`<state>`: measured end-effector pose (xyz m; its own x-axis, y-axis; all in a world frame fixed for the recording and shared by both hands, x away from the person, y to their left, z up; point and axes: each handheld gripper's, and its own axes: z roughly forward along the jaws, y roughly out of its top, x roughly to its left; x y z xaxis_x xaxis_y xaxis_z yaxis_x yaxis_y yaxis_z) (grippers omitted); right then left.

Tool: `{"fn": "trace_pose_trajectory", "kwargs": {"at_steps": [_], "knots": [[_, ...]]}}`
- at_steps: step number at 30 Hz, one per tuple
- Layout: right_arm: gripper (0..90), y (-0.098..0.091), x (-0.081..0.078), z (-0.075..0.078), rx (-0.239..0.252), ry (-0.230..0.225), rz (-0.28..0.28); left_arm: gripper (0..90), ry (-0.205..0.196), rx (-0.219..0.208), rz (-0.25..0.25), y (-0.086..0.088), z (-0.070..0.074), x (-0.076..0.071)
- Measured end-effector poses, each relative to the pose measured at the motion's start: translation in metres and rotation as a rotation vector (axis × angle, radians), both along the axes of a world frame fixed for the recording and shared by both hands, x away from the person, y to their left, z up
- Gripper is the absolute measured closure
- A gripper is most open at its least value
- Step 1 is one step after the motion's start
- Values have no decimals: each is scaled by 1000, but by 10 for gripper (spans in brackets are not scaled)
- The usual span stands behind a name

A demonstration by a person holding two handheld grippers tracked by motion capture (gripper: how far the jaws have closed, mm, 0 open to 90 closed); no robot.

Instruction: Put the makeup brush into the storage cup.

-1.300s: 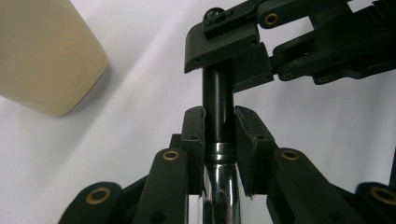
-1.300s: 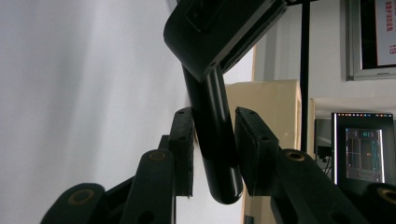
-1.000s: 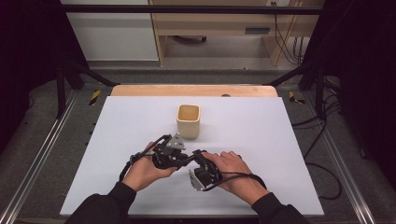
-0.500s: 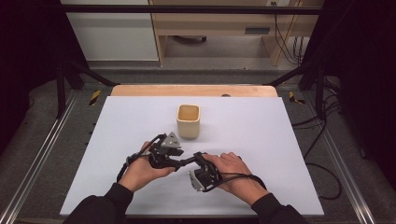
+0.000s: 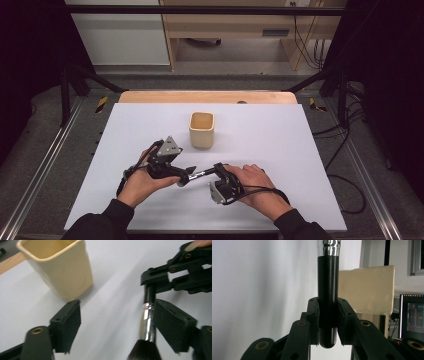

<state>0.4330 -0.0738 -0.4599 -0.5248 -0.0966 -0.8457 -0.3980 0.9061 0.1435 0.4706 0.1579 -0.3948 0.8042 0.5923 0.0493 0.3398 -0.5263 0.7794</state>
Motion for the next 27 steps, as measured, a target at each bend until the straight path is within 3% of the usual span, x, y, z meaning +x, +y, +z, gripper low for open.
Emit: {"fn": "trace_pose_trajectory", "kwargs": {"at_steps": [4, 6, 15, 21, 23, 27], "knots": [[743, -6, 2, 0, -12, -7, 3, 98, 0, -53, 13, 8, -2, 1], [743, -8, 2, 1, -17, -6, -3, 62, -14, -57, 6, 12, -3, 1], [743, -19, 3, 2, -16, -8, -19, 54, -57, -79, 60, 27, -3, 1], [743, -25, 6, 4, 22, 8, -32, 54, -101, -119, 92, 40, -7, -3], [743, -27, 6, 4, 53, 21, -49, 54, -122, -118, 104, 43, -8, -5], [743, -31, 7, 7, 103, 43, -73, 48, -143, -159, 98, 48, -9, -8]]}}
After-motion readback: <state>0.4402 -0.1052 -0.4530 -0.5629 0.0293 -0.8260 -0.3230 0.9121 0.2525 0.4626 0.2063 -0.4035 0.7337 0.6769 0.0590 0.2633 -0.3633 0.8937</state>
